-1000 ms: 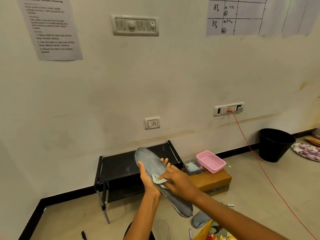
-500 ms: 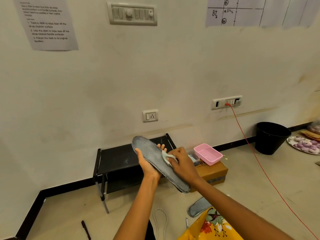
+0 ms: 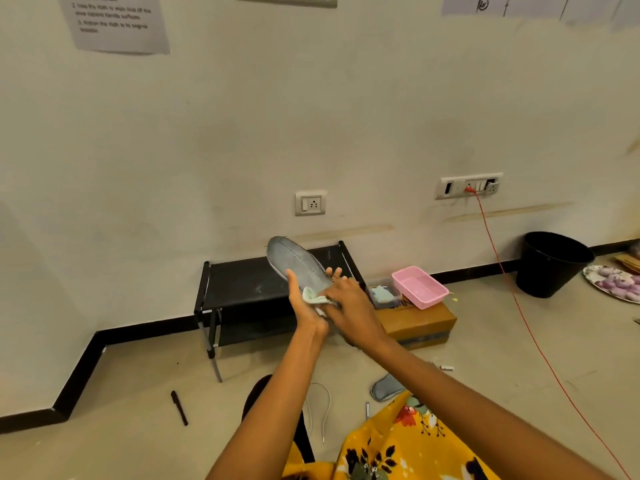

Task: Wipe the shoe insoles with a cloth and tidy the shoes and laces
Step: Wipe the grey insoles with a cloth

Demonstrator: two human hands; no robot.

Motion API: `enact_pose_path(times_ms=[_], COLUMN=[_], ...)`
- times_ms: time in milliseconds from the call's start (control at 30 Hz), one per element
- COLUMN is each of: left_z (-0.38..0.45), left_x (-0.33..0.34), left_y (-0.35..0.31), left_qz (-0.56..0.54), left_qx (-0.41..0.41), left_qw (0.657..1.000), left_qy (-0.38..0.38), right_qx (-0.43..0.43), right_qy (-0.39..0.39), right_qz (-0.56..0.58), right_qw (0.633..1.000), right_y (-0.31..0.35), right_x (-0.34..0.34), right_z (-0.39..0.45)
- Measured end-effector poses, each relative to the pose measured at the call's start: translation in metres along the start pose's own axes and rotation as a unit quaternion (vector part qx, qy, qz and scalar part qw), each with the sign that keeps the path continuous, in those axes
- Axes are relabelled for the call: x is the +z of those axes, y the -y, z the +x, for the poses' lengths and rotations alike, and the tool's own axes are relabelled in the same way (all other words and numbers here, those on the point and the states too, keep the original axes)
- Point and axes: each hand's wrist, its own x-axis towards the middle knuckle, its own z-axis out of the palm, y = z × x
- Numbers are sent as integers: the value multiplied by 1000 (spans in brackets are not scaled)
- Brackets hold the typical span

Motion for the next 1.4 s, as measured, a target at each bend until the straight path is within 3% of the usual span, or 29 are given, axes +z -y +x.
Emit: enact_pose_path(times_ms=[67, 200, 333, 400, 533, 600, 667, 733, 800, 900, 1067, 1133, 1300, 1400], left_z=[-1, -1, 5, 4, 1, 3, 4, 2, 1, 2, 9, 12, 6, 4], left_x=[1, 10, 2, -3, 2, 6, 2, -4, -6, 0, -10, -11, 9, 11], left_y=[-4, 6, -3, -5, 7, 2, -7, -12, -11, -9, -20, -18, -9, 0], left_qz=[-8, 21, 6, -3, 37, 36, 16, 9, 12, 32, -4, -2, 34, 64], left_qx=[-12, 6, -2, -9, -4, 3, -1, -11, -17, -12, -13, -14, -27, -21], left_qw=[1000, 1000, 1000, 1000, 999, 999, 1000, 1000, 1000, 999, 1000, 1000, 999, 998], left_qy=[18, 9, 14, 15, 2, -5, 7, 12, 12, -4, -3, 0, 23, -10], right_qx=[-43, 76, 5, -28, 94, 65, 20, -11, 32, 89, 35, 83, 193, 226], right_qy=[-3, -15, 44, 63, -8, -28, 31, 84, 60, 7, 112, 77, -27, -61], right_qz=[-32, -81, 2, -34, -72, -21, 39, 22, -13, 22, 60, 68, 229, 202], right_qw=[999, 994, 999, 997, 993, 997, 999, 996, 998, 996, 991, 991, 954, 951], right_y=[-7, -33, -7, -13, -27, -13, 0, -8, -22, -17, -11, -21, -13, -12], right_x=[-7, -19, -8, -11, -12, -5, -3, -9, -11, -6, -7, -10, -3, 2], right_z=[-1, 29, 16, 13, 34, 33, 21, 18, 26, 29, 8, 11, 23, 32])
